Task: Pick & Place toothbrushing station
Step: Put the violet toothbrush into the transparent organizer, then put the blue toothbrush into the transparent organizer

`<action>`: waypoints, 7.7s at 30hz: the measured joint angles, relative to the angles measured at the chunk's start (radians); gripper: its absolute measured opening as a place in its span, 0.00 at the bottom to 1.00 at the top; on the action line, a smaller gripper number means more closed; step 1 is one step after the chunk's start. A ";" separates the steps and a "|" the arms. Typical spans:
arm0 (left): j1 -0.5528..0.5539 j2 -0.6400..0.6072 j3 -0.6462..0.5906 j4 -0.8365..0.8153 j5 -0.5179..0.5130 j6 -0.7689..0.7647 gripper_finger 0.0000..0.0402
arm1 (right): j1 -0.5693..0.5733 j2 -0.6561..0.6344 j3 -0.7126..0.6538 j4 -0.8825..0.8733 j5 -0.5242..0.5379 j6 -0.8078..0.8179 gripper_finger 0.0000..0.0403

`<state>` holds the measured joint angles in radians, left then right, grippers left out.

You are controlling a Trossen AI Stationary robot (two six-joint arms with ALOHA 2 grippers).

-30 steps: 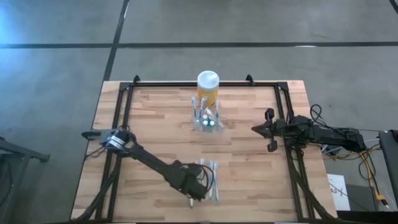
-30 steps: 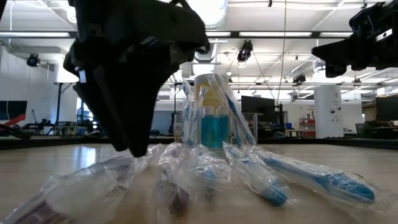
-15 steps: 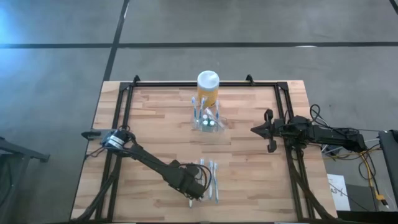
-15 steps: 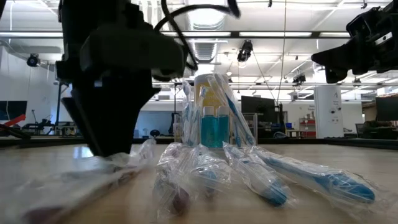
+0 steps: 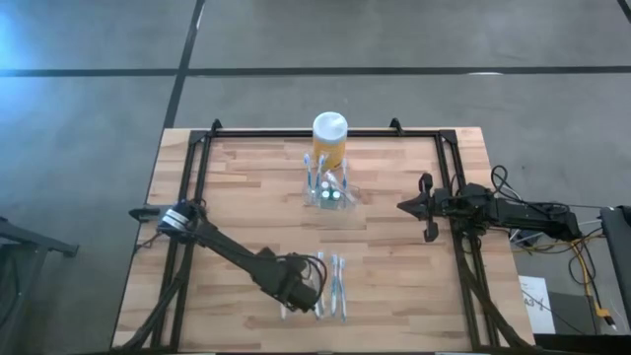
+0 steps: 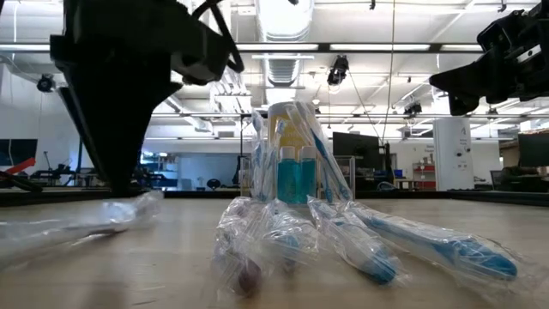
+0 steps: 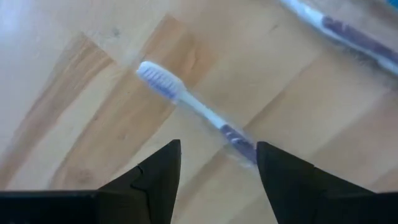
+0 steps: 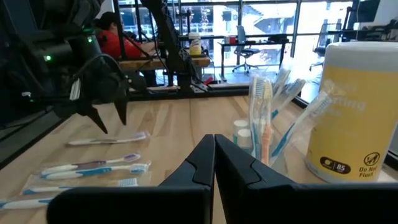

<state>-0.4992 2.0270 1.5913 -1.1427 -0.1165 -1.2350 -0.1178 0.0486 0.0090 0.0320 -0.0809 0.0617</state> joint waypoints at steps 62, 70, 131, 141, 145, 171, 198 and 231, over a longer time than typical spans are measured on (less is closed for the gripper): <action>-0.106 -0.254 -0.216 0.234 -0.365 0.275 0.02 | 0.000 0.000 0.000 -0.012 0.001 -0.004 0.02; -0.262 -0.663 -0.397 0.268 -0.777 0.378 0.02 | 0.000 -0.001 0.000 -0.004 0.001 -0.016 0.02; 0.465 -2.027 -1.566 1.172 0.110 1.215 0.00 | 0.001 0.001 0.000 0.025 0.004 0.052 0.02; 0.465 -1.774 -1.356 1.505 0.043 1.329 0.00 | 0.000 0.000 0.000 0.105 0.005 0.035 0.02; 0.469 -1.566 -1.206 1.517 0.043 1.425 0.00 | 0.000 0.000 0.000 0.117 0.006 0.020 0.02; 0.830 -0.668 -1.111 2.330 0.332 1.254 0.00 | 0.000 0.000 0.000 0.111 0.007 -0.029 0.02; 0.833 -0.224 -1.140 2.617 0.228 1.211 0.00 | 0.000 0.021 0.000 0.098 0.007 -0.011 0.02; 0.832 -0.351 -1.334 2.590 0.357 1.126 0.30 | 0.001 0.046 0.000 0.099 0.014 0.010 0.02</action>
<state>0.3328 1.6756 0.2577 1.4470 0.2409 -0.1085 -0.1173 0.0947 0.0093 0.1308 -0.0670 0.0720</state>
